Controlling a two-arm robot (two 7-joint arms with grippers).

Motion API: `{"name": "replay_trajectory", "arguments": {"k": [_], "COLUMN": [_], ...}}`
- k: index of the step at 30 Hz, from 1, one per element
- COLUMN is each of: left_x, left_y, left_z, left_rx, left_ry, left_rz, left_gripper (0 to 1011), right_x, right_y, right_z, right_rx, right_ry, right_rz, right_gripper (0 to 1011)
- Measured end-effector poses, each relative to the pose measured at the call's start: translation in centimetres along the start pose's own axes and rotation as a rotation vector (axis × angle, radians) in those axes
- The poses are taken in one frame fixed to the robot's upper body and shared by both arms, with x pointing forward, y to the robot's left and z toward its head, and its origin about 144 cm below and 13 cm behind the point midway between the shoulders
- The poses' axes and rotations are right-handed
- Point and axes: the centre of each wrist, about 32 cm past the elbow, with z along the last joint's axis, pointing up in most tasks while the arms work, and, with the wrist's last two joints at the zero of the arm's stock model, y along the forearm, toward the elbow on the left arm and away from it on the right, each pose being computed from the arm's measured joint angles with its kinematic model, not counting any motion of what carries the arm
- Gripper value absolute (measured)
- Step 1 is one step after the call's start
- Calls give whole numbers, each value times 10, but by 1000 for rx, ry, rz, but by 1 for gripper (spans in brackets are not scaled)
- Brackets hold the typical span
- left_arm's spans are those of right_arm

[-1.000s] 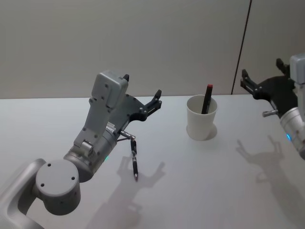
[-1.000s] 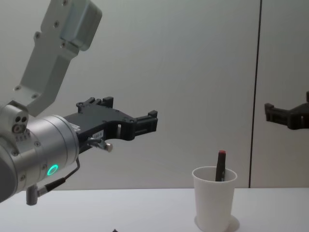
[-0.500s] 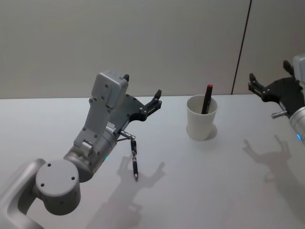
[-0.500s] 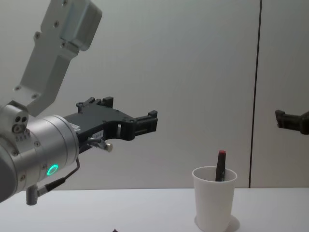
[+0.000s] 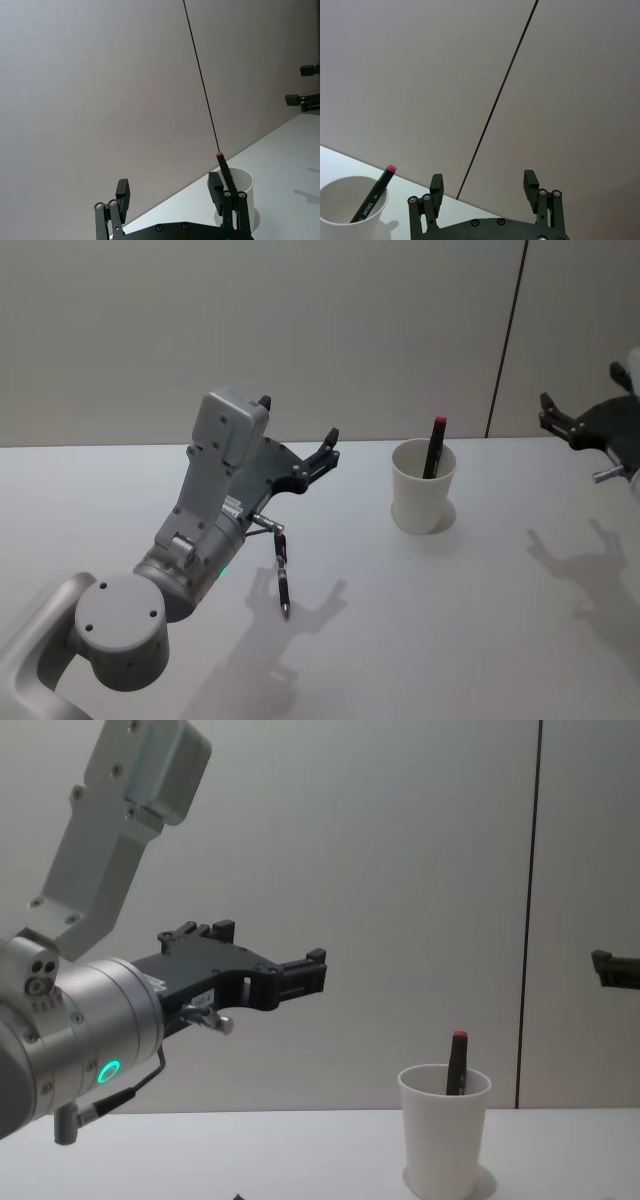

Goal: Place the pen into the pen holder.

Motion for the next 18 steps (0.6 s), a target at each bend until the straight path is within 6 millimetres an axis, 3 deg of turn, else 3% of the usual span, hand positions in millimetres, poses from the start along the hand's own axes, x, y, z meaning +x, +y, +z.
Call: {"name": "replay_trajectory", "arguments": {"k": [18], "left_x": [0], "left_y": [0], "left_z": [0], "left_rx": [0], "left_ry": [0], "left_rz": [0], "left_gripper": [1004], "right_x": [13], "right_y": [-7], "right_z": [3], "right_rx": [-31], "right_ry": [-28], "right_rz": [27], "right_gripper": [1001]}}
